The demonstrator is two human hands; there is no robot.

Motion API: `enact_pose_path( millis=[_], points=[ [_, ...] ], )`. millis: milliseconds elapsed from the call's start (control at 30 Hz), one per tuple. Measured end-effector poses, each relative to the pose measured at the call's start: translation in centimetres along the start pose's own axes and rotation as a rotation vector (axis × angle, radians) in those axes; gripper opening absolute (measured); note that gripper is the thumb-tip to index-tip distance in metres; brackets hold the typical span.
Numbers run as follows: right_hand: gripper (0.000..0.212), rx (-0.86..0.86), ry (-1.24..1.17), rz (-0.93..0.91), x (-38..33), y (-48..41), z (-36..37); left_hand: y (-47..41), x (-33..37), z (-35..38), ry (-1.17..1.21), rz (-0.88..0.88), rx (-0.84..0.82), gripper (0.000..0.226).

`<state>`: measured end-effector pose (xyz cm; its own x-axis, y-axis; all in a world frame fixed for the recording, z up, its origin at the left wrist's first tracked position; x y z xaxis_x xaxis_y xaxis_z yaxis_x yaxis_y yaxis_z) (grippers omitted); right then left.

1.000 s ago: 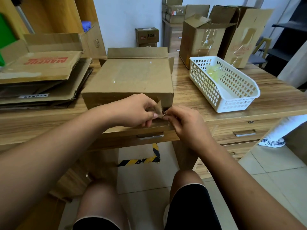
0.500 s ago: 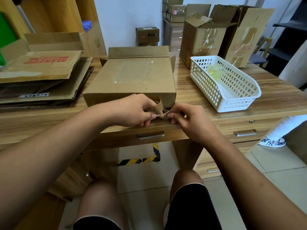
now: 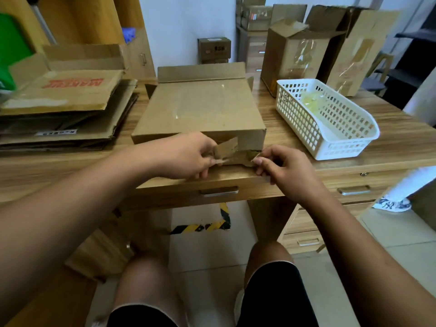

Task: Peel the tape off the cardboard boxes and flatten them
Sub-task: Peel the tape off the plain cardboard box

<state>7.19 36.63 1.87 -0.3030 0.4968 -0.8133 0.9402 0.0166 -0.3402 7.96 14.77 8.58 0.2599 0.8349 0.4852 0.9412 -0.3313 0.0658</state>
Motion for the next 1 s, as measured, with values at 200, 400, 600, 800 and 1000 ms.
enact_pose_path(
  millis=[200,400,600,800,1000],
  points=[
    [0.013,0.001,0.048,-0.022,0.0,0.3,0.1,0.3,-1.1,-0.9,0.154,-0.022,-0.047,0.018],
    [0.009,-0.019,0.04,-0.006,0.0,0.4,0.1,1.1,-0.3,-3.3,-0.004,-0.004,-0.029,0.019],
    [0.006,-0.026,0.075,-0.014,-0.1,0.7,-0.2,1.5,1.0,-3.9,-0.152,0.004,0.051,0.015],
    [0.005,-0.071,0.043,0.016,-0.1,1.1,-0.6,1.3,1.1,-3.1,-0.203,0.009,0.087,0.01],
    [0.031,0.039,0.108,0.007,-0.8,1.6,-0.3,1.0,0.9,-3.1,-0.167,0.002,0.109,0.008]
  ],
)
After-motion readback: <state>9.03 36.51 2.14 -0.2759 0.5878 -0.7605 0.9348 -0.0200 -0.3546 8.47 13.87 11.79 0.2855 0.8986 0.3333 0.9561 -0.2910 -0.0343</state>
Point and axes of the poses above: each hand's wrist, its own y-axis away from the middle knuckle, its own z-axis out of the palm, x = y × z, the point moved 3 cm from there along -y, towards the middle knuckle, and after that the axes turned 8 degrees about x, right-handed, at the moved point
